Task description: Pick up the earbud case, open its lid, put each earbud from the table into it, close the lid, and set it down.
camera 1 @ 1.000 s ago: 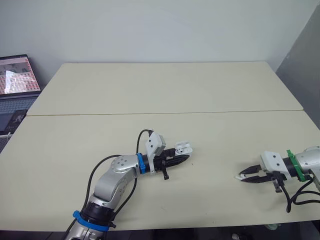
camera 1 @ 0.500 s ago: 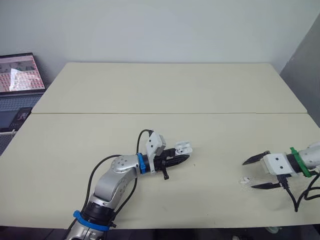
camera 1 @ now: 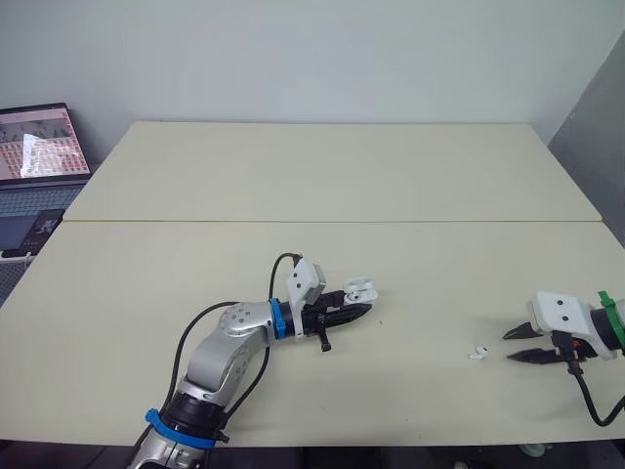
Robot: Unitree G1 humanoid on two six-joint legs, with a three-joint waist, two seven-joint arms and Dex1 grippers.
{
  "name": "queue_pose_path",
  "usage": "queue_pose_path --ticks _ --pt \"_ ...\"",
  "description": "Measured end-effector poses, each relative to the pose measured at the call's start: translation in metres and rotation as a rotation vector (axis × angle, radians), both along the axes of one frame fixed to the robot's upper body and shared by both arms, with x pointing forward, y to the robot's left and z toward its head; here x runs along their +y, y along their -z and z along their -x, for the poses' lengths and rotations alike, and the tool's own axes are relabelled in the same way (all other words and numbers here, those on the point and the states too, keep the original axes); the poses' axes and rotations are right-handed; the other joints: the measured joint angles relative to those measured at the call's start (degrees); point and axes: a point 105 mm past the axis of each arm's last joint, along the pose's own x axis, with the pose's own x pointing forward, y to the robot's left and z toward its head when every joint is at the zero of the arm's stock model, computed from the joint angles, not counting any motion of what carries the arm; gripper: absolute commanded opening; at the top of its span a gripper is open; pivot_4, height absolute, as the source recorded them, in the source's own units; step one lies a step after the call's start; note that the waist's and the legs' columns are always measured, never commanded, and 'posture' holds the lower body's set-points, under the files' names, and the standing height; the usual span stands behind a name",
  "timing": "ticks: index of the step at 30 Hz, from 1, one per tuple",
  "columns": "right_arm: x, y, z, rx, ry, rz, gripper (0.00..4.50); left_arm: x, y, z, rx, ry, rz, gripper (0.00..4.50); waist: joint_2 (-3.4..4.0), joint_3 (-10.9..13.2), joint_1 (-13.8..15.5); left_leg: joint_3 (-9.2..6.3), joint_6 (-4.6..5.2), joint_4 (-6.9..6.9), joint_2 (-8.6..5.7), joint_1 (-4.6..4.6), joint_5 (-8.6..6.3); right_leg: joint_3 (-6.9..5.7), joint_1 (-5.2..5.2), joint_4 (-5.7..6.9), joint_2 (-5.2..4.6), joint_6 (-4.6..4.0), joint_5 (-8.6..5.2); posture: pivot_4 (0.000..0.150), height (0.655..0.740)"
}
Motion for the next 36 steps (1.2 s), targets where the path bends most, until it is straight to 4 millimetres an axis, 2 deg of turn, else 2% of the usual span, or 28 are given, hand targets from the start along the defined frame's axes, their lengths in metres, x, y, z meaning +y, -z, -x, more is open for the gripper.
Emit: queue_pose_path --ticks 1,6,12,16,23,36 --pt "0.006 -0.002 0.0 -0.01 0.001 -0.014 0.04 0.0 0.0 0.0 0.001 0.002 0.0 0.81 0.0 0.0 0.1 -0.03 0.0 0.0 0.0 -0.02 0.0 -0.02 0.0 -0.01 0.0 0.0 0.0 0.15 0.74" --pt "0.028 -0.001 -0.001 -0.039 0.029 -0.019 0.04 -0.001 0.0 0.001 0.0 0.011 0.0 0.81 0.0 0.0 0.3 -0.05 0.0 0.01 -0.02 -0.06 0.0 -0.05 -0.02 -0.04 -0.01 0.0 0.0 0.15 0.74" --pt "0.043 0.018 0.007 -0.009 -0.008 0.042 0.04 -0.002 0.001 0.001 0.005 0.025 -0.002 0.81 0.0 0.0 0.3 -0.05 0.0 0.01 -0.03 -0.07 0.0 -0.12 -0.03 -0.04 -0.01 0.0 0.0 0.15 0.74" --pt "0.043 0.023 0.008 -0.008 -0.035 0.092 0.04 -0.005 -0.002 0.0 0.007 0.023 0.014 0.81 -0.01 0.0 0.3 -0.06 0.0 0.01 -0.03 -0.07 0.0 -0.17 -0.03 -0.04 -0.01 0.0 0.0 0.15 0.74" --pt "0.039 0.024 -0.003 -0.068 -0.072 0.178 0.04 -0.005 -0.005 -0.003 -0.003 0.02 0.018 0.81 -0.01 0.0 0.3 -0.05 -0.01 0.01 -0.03 -0.07 0.01 -0.23 -0.04 -0.05 -0.01 0.0 0.0 0.15 0.74" --pt "0.039 0.028 0.009 -0.015 -0.138 0.221 0.04 -0.004 -0.005 -0.003 -0.004 0.019 0.019 0.81 -0.01 0.0 0.3 -0.09 -0.01 0.0 -0.02 -0.07 0.01 -0.21 -0.03 -0.05 -0.01 0.0 0.0 0.15 0.74"
